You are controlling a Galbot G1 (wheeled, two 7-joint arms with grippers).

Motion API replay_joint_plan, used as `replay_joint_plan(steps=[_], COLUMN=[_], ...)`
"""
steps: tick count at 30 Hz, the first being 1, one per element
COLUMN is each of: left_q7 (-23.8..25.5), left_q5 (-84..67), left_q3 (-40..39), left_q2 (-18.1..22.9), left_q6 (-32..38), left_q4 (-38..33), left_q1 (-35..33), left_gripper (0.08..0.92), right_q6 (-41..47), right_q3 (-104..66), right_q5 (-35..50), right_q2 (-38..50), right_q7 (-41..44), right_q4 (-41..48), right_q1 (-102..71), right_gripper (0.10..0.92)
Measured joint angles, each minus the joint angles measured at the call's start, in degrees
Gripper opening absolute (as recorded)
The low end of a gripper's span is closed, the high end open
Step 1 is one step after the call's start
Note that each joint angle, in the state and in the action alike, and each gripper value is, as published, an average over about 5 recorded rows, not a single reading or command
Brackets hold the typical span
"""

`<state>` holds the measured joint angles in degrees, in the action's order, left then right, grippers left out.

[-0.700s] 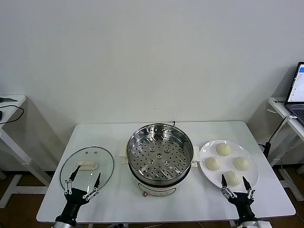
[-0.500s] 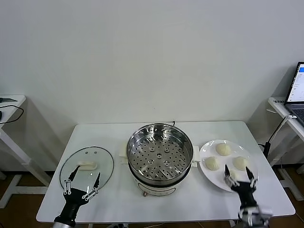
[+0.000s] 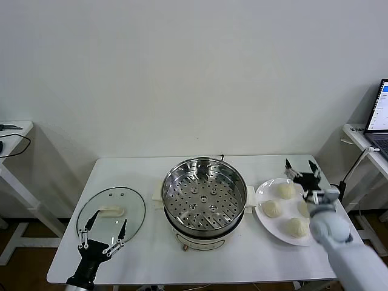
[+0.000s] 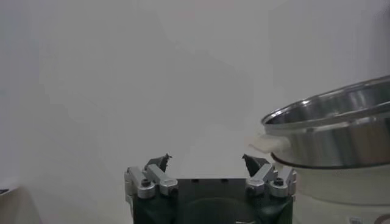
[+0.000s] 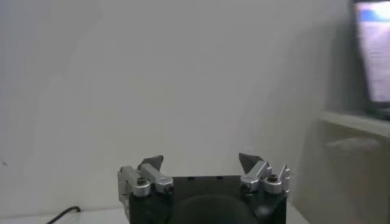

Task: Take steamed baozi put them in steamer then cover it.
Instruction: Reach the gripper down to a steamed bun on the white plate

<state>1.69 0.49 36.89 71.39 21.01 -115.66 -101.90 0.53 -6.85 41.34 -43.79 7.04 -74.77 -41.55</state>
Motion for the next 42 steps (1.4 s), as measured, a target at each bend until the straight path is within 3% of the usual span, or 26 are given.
replay_joint_plan(steps=[5,12,19,27,42], left_q7=[-0.02,-0.08,-0.11,-0.13,-0.34], left_q5=[0.12,0.23,0.40,0.52,0.53], left_q3=[0.02,0.33,0.71,0.95,1.49], left_q2=[0.10,0.45,1.10,1.38,1.63], left_q6=[0.03,0.04,0.25,0.44,0.48], left_q4=[-0.63,-1.22,-1.22,-0.87,-0.59], left_q1=[-0.41,-1.08,-1.71,-2.03,-2.00], left_gripper=[0.823,0.823,0.823,0.823,0.823], right_q6=[-0.65,-5.66,-10.45,-13.39,-15.03], right_q3=[9.58,20.13,26.58,30.27,32.09], right_q5=[-8.35,-26.43,-43.82,-55.90,-63.88], right_q2=[1.98,1.32,-1.00,-3.39,-8.22], right_q7=[18.93,44.76,61.30,67.17,61.98], right_q4=[9.26,20.56,26.51,31.05,37.66], right_q1=[12.45,27.66,35.32,38.61,39.97], right_gripper=[0.823,0.823,0.823,0.823,0.823])
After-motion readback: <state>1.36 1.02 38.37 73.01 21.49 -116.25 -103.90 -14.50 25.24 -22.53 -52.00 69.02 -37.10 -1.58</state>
